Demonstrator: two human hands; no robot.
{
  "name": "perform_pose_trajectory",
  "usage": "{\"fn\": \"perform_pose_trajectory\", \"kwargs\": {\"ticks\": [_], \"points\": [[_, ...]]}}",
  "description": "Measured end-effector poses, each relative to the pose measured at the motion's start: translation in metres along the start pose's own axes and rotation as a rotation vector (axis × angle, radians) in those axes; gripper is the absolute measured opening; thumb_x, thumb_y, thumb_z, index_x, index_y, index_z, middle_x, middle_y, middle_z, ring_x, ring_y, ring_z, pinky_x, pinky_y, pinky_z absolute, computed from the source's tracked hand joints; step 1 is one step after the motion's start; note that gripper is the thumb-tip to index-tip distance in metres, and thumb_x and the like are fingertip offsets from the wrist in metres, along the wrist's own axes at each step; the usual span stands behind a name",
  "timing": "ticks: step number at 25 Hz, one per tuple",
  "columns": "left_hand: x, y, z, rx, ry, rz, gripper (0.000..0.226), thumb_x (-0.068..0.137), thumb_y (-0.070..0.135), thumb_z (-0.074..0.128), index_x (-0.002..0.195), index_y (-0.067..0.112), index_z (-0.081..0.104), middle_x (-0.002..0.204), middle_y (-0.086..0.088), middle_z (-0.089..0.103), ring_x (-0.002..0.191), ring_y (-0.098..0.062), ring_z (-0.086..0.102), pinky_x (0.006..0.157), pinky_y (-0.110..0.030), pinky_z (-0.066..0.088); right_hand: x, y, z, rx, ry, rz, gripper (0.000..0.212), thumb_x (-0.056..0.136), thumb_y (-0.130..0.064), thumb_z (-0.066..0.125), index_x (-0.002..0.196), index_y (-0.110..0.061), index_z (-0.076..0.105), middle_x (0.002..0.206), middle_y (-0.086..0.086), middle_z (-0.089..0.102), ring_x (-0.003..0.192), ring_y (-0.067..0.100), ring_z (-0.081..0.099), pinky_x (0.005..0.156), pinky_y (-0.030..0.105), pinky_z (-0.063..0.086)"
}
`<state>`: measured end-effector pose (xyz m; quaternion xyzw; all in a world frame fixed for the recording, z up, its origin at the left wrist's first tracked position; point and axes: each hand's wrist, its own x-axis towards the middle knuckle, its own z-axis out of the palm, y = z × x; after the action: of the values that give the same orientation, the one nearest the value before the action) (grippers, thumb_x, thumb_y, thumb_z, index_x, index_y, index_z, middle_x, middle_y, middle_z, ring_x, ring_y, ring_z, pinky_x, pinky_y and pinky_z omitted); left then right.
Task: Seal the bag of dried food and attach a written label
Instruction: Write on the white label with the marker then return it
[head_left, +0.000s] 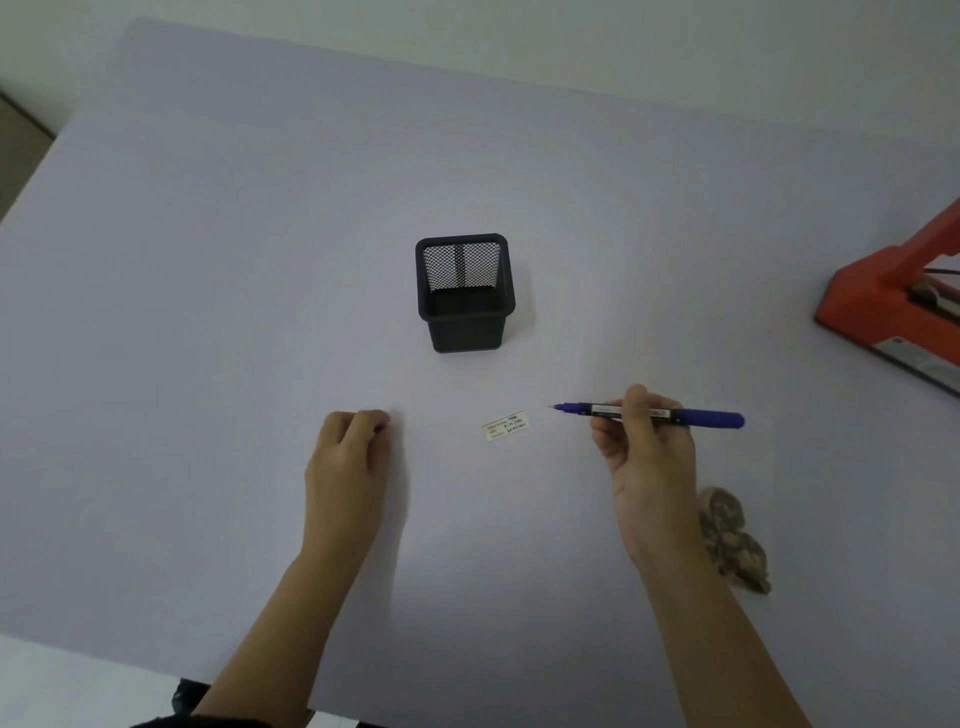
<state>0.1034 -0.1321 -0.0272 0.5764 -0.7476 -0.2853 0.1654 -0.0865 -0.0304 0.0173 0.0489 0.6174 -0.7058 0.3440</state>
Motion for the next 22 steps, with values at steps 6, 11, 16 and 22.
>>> {"fn": "perform_pose_trajectory", "kwargs": {"ticks": [6, 11, 16, 22], "points": [[-0.013, 0.075, -0.013, -0.936, -0.316, -0.424, 0.016, 0.089, 0.01, 0.058, 0.09, 0.019, 0.071, 0.078, 0.003, 0.073, 0.072, -0.009, 0.068, 0.069, -0.018, 0.055, -0.016, -0.002, 0.01, 0.016, -0.075, 0.005, 0.008, 0.084, -0.013, 0.057, 0.086, -0.013, 0.049, 0.063, -0.006, 0.069, 0.06, 0.005, 0.065, 0.058, 0.014, 0.054], [-0.012, 0.09, -0.019, -0.963, -0.335, -0.439, 0.015, 0.088, 0.014, 0.057, 0.088, 0.02, 0.071, 0.078, 0.001, 0.074, 0.07, -0.009, 0.067, 0.068, -0.019, 0.056, -0.024, -0.006, 0.017, 0.049, -0.116, 0.007, 0.016, 0.073, -0.021, 0.058, 0.084, -0.015, 0.049, 0.062, -0.006, 0.07, 0.058, 0.006, 0.065, 0.058, 0.014, 0.054], [-0.012, 0.094, -0.02, -0.917, -0.342, -0.438, 0.014, 0.087, 0.016, 0.058, 0.084, 0.021, 0.071, 0.076, 0.002, 0.074, 0.069, -0.011, 0.067, 0.069, -0.02, 0.057, -0.026, -0.005, 0.018, 0.026, -0.139, -0.022, 0.014, 0.074, -0.021, 0.058, 0.084, -0.017, 0.05, 0.064, -0.007, 0.07, 0.06, 0.006, 0.066, 0.059, 0.015, 0.055], [-0.015, 0.098, -0.022, -0.911, -0.319, -0.411, 0.012, 0.085, 0.017, 0.059, 0.083, 0.022, 0.07, 0.07, 0.003, 0.073, 0.064, -0.008, 0.067, 0.065, -0.017, 0.056, -0.028, 0.0, 0.021, -0.02, -0.201, -0.039, 0.012, 0.076, -0.02, 0.058, 0.083, -0.013, 0.051, 0.067, -0.005, 0.072, 0.064, 0.006, 0.067, 0.061, 0.014, 0.053]]}}
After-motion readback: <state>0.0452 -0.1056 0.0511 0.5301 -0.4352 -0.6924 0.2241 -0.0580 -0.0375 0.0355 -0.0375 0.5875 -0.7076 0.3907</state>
